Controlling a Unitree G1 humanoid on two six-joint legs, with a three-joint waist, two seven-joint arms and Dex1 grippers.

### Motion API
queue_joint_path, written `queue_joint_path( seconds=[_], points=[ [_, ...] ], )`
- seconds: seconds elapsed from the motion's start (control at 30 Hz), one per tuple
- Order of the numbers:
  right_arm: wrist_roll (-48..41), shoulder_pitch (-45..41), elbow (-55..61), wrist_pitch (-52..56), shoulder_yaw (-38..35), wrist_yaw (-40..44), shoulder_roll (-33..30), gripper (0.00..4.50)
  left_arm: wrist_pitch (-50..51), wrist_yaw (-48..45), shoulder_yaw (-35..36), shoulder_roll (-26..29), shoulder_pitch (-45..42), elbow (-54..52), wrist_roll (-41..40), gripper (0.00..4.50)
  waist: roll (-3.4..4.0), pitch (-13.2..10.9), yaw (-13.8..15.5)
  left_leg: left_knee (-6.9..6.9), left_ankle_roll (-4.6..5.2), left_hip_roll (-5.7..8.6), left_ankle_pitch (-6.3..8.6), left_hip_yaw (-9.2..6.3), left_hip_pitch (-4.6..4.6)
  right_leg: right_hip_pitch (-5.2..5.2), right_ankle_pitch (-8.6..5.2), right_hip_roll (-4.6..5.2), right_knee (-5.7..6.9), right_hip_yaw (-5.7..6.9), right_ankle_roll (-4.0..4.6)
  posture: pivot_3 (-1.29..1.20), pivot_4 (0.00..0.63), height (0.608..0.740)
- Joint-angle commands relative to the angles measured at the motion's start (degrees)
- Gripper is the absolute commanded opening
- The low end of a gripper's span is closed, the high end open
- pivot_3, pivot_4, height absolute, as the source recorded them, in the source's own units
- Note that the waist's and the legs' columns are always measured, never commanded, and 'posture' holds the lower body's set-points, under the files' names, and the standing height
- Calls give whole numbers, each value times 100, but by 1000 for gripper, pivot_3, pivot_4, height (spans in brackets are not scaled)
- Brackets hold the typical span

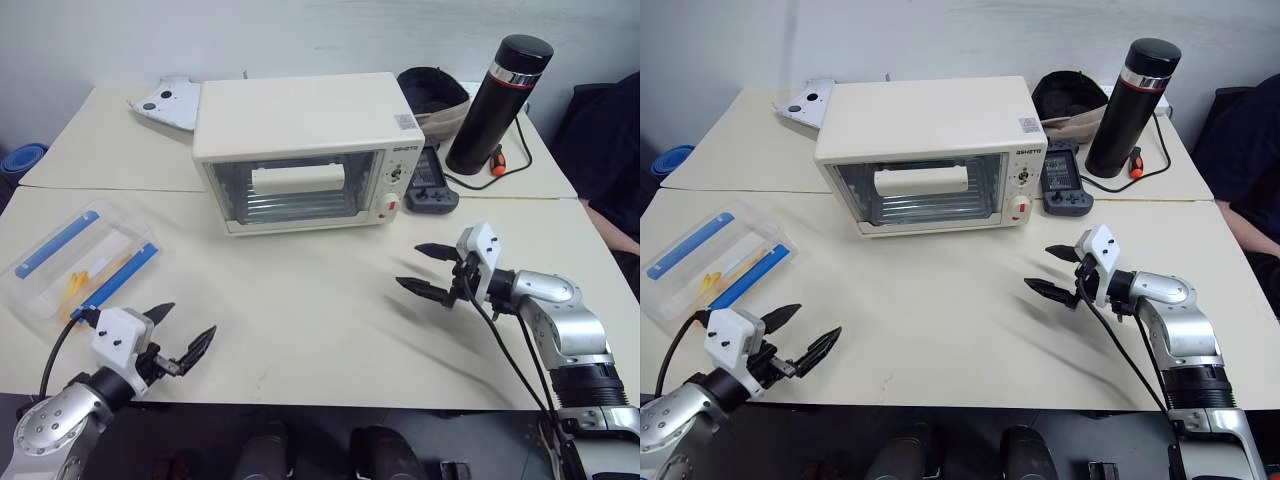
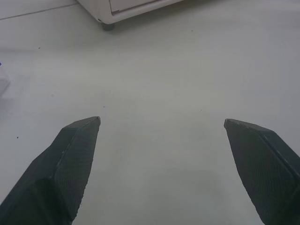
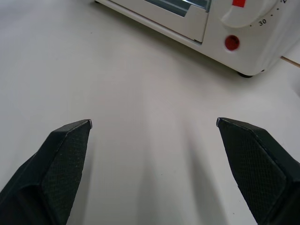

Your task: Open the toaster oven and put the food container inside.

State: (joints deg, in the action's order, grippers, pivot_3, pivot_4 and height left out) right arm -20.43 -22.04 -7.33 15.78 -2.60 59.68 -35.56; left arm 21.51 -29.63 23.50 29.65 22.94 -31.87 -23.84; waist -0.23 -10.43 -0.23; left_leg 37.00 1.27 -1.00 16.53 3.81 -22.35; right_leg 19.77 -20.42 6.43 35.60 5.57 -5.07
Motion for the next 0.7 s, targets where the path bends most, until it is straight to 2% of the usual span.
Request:
queue_joint_path(
  seconds=[0.03, 0.3, 0.43, 0.53, 0.7],
  points=[
    [-161, -4, 407, 97, 27, 144, -39, 4469, -85, -23, -61, 118, -22, -15, 200, 4500, 3, -2, 1, -1, 0, 0, 0, 0, 0, 0, 0, 0, 0, 0, 0, 0, 150, 740],
    [-464, -214, 601, 581, -26, 111, 110, 4469, 219, -5, -12, -7, -225, -146, -216, 4500, 5, -3, -10, -1, -1, 0, 2, -3, -1, 1, 0, 2, -2, -1, 0, 0, 150, 740],
    [-703, -374, 872, 1012, 183, 182, 295, 4469, 590, 26, 100, -80, -460, -447, -986, 4500, 7, -4, -7, -2, -2, -1, 2, -5, -2, 2, 0, 2, -2, 0, 0, 0, 150, 740],
    [-753, -679, 990, 1186, 349, 141, 463, 4469, 927, -4, 121, 192, -725, -603, -1271, 4500, 8, -5, -9, -1, -3, -1, 2, -7, -2, 2, 0, 2, -1, 0, 0, 0, 150, 740],
    [-882, -1625, 732, 1465, 440, 30, 856, 4469, 1575, -118, 682, 983, -1383, -879, -2408, 4500, 19, -12, -42, -1, -8, 0, -2, -8, -5, 10, -1, 2, 5, 0, 2, 0, 150, 740]
  ],
)
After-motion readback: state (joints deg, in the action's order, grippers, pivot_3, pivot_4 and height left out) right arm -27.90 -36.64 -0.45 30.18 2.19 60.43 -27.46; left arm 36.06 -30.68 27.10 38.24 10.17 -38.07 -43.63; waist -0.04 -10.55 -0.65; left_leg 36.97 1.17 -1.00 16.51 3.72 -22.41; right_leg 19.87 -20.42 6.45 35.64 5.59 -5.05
